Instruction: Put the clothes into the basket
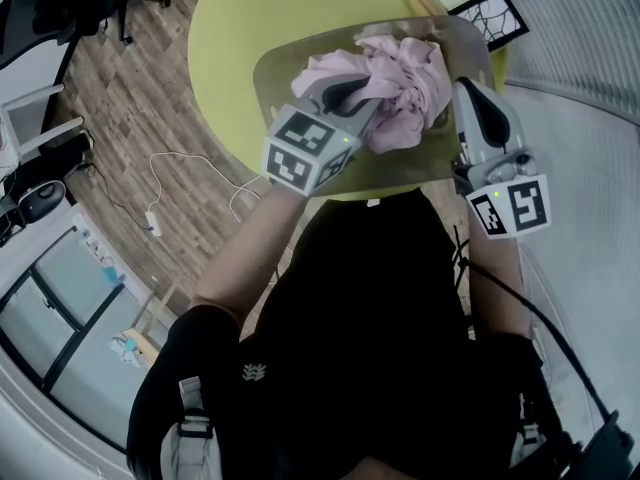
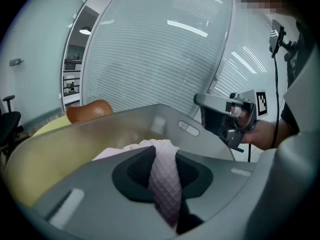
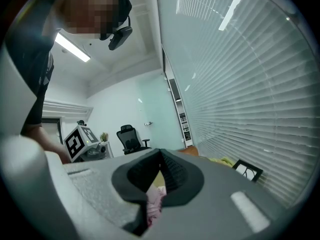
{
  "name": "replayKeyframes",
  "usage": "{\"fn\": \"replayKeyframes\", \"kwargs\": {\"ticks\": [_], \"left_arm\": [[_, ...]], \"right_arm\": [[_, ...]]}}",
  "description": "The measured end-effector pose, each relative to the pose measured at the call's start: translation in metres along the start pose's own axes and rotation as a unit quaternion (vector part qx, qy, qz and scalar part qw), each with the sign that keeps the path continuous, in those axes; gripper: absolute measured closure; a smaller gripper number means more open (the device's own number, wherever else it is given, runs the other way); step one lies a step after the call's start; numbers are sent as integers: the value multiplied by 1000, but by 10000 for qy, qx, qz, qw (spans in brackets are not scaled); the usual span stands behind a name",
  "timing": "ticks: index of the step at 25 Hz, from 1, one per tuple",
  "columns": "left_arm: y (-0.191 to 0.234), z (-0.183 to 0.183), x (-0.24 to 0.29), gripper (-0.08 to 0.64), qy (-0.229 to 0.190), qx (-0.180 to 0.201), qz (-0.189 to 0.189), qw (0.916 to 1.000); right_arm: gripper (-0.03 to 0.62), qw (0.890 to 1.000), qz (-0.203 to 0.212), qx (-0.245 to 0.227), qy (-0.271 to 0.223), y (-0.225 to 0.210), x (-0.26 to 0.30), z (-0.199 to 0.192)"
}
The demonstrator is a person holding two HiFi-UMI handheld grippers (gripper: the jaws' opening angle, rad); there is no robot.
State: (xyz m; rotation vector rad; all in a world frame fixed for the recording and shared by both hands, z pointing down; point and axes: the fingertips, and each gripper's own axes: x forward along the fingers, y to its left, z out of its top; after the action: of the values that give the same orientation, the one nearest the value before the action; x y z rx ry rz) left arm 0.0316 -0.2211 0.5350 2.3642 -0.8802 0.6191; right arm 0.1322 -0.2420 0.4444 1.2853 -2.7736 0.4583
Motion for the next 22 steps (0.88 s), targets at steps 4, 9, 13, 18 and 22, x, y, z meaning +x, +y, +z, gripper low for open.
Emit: {"fn": "replayKeyframes", "kwargs": {"ticks": [4,9,13,18,22], "left_arm": [[-1,-8,9,489,140,135,-5,9998],[2,-17,14,486,404,510,278,9975],[7,-24,17,485,638,816,552,9931],[3,-27,21,485,854,1147,655,9876],[2,-27,24,473,973,1351,747,9832]], "right_arm": [[591,10000,7,9,-46,1,-2,0],[591,10000,-9,46,-75,-1,-5,-1],[591,9999,-32,63,-105,-3,-8,2],[591,9999,-16,36,-136,-3,-12,4],[591,9999,-27,46,-135,-5,-15,3]]}}
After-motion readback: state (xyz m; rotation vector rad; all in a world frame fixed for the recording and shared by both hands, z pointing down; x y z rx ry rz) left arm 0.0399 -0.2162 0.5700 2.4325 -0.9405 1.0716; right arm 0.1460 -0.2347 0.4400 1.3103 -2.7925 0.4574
